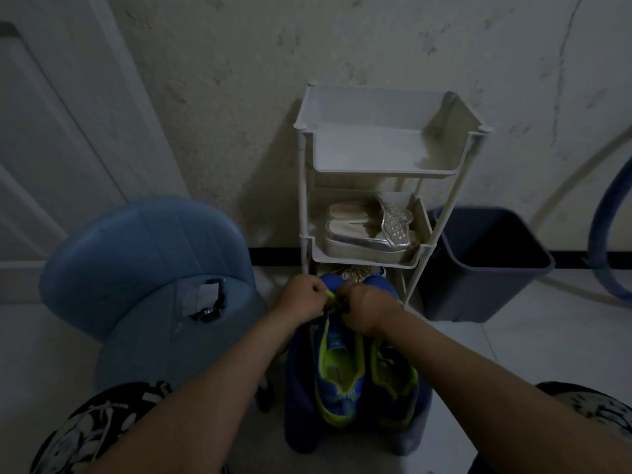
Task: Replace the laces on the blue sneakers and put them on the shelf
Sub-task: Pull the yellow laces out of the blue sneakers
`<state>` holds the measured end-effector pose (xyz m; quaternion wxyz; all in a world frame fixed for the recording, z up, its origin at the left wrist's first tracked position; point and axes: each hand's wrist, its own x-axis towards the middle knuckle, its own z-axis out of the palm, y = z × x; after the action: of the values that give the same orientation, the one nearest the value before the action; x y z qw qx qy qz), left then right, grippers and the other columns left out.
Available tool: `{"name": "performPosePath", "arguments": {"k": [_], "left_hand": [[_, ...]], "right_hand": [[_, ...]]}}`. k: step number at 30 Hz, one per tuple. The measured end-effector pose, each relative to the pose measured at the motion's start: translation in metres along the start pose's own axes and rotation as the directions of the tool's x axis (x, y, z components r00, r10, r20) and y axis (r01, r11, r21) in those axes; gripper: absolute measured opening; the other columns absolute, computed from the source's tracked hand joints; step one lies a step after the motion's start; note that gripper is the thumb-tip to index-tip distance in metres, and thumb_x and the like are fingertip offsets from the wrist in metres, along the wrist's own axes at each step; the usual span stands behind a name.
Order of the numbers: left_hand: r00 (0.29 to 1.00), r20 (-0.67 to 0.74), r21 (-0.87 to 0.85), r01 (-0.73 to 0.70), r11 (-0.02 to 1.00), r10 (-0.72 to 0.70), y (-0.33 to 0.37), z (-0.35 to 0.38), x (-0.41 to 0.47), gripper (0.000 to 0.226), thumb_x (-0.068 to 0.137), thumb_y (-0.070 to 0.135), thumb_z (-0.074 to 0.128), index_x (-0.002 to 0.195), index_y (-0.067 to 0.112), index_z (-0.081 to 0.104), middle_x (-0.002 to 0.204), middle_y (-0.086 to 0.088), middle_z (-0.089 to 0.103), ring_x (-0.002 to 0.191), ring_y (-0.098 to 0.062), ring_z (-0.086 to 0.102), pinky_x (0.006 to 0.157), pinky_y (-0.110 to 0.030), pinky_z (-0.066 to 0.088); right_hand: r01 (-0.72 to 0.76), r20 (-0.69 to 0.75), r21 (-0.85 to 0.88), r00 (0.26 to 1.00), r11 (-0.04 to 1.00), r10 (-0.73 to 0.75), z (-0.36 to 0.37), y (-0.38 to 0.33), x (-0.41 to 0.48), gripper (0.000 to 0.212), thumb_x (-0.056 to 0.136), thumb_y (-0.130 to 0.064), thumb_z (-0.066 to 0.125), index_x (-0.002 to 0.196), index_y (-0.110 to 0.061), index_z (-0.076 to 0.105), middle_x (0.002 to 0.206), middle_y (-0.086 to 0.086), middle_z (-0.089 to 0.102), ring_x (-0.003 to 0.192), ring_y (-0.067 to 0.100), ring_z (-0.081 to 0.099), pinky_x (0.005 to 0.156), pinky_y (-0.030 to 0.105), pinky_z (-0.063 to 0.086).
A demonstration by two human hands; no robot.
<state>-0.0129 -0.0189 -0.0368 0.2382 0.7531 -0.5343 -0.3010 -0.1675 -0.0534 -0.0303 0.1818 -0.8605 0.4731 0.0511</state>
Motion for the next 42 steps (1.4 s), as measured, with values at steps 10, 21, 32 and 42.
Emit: {"name": "performPosePath", "arguments": {"k": [10,21,32,42], "left_hand": [[0.993,0.083,0.034,-0.089,0.995,0.086,0.006,-0.005,0.001,0.033,0.085,0.007,0.053,0.110,0.025,0.065,0.107,0.007,0.063,0.101,-0.015,0.060,0.089,-0.029,0.050],[0.935,0.195,0.532,-0.354,0.769,0.296,0.009,-0.010,0.001,0.013,0.091,0.028,0.059,0.092,0.024,0.071,0.097,-0.003,0.064,0.090,-0.024,0.061,0.073,-0.034,0.048],[0.951,-0.177,0.447,-0.150,0.882,0.252,0.000,-0.023,0.004,0.026,0.095,0.016,0.049,0.117,0.022,0.060,0.119,-0.003,0.051,0.110,-0.025,0.045,0.079,-0.038,0.044],[0.943,0.150,0.577,-0.328,0.748,0.298,0.006,-0.006,-0.004,0.017,0.091,0.037,0.059,0.096,0.030,0.074,0.101,-0.005,0.064,0.096,-0.025,0.061,0.070,-0.031,0.042]], "right_hand": [[-0.053,-0.155,0.048,0.986,0.997,0.060,0.010,-0.002,0.005,0.018,0.090,-0.033,0.059,0.105,-0.026,0.068,0.111,0.004,0.065,0.099,0.026,0.065,0.073,0.032,0.049],[-0.099,-0.167,0.175,0.978,0.980,0.129,0.011,-0.001,0.003,0.017,0.089,-0.035,0.062,0.091,-0.022,0.072,0.092,0.003,0.071,0.085,0.022,0.067,0.068,0.031,0.053],[-0.099,-0.171,0.131,0.978,0.986,0.120,0.009,-0.003,0.003,0.019,0.091,-0.030,0.059,0.102,-0.023,0.073,0.106,0.004,0.069,0.096,0.024,0.066,0.077,0.033,0.054],[-0.093,-0.155,0.168,0.981,0.981,0.119,0.008,-0.001,0.003,0.015,0.092,-0.027,0.058,0.094,-0.020,0.071,0.097,0.004,0.070,0.089,0.022,0.067,0.073,0.033,0.053]]}}
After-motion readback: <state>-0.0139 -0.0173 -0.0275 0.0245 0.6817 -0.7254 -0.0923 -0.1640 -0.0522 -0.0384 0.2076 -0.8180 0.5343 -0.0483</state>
